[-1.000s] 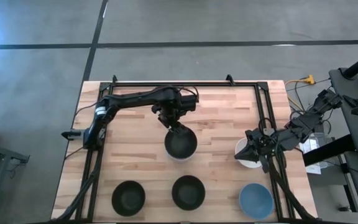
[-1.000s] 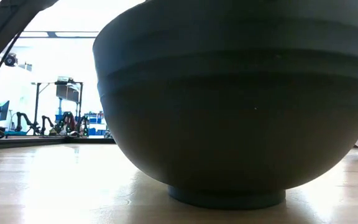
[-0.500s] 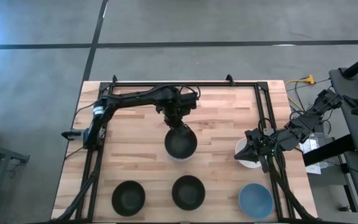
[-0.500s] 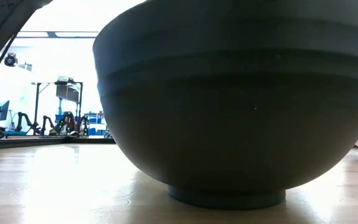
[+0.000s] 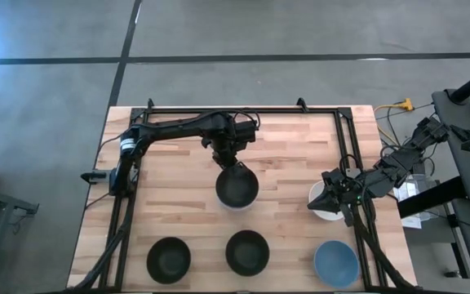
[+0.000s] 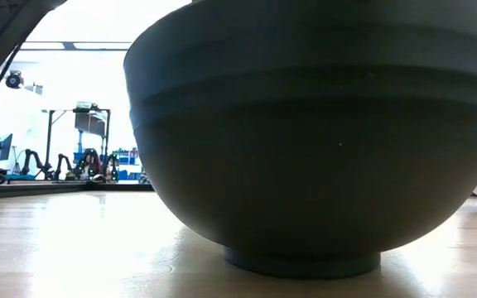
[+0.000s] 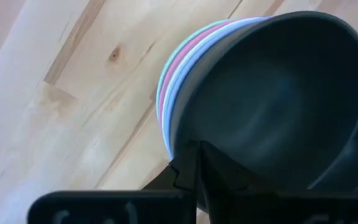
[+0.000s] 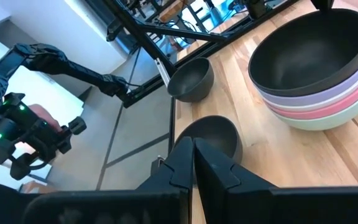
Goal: Nest bowls inside each other
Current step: Stack the top left black bowl on top of the purple bowl
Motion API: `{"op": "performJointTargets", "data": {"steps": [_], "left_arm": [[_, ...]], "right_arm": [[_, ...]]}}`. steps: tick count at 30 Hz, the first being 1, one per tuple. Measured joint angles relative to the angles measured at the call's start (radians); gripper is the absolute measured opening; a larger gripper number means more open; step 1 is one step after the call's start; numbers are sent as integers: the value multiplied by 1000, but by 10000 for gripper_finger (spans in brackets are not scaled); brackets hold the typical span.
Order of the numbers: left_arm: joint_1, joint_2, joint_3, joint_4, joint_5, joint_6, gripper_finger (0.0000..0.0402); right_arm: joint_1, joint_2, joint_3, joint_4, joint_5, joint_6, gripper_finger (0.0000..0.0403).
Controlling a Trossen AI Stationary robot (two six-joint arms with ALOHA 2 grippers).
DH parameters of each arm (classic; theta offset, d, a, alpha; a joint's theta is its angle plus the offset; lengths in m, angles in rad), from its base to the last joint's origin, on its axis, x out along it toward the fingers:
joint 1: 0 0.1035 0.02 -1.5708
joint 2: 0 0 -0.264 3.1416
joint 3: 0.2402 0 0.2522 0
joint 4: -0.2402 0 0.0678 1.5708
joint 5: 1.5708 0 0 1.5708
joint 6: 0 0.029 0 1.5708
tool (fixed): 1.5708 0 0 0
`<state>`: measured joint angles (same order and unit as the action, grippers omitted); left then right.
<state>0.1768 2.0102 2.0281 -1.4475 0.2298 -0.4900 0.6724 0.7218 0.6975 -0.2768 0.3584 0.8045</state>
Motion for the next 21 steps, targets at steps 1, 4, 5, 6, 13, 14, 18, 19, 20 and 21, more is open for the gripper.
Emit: {"op": "performJointTargets", "data": {"steps": [1,4,5,6,13,14,18,19,20,21], "left_arm": [[2,0,-3,0,0,2,0],[7,0,-25,12,1,24,0],[9,0,-34,20,3,25,0],[10,0,-38,25,4,25,0],[11,1,-32,54,2,46,0],[13,1,-33,59,2,51,0],[14,-2,-29,53,1,51,0],[14,-9,-27,49,0,50,0],[11,-18,-24,50,0,47,0],[6,-34,-20,53,-1,44,0]], "right_arm": [[0,0,0,0,0,0,9],[0,0,0,0,0,0,9],[0,0,0,0,0,0,9],[0,0,0,-1,0,0,9],[0,0,0,-1,0,-1,9],[0,0,0,-1,0,-1,9],[0,0,0,-1,4,4,9],[0,0,0,-1,5,4,9],[0,0,0,0,5,6,9],[0,0,0,1,5,7,9]]}}
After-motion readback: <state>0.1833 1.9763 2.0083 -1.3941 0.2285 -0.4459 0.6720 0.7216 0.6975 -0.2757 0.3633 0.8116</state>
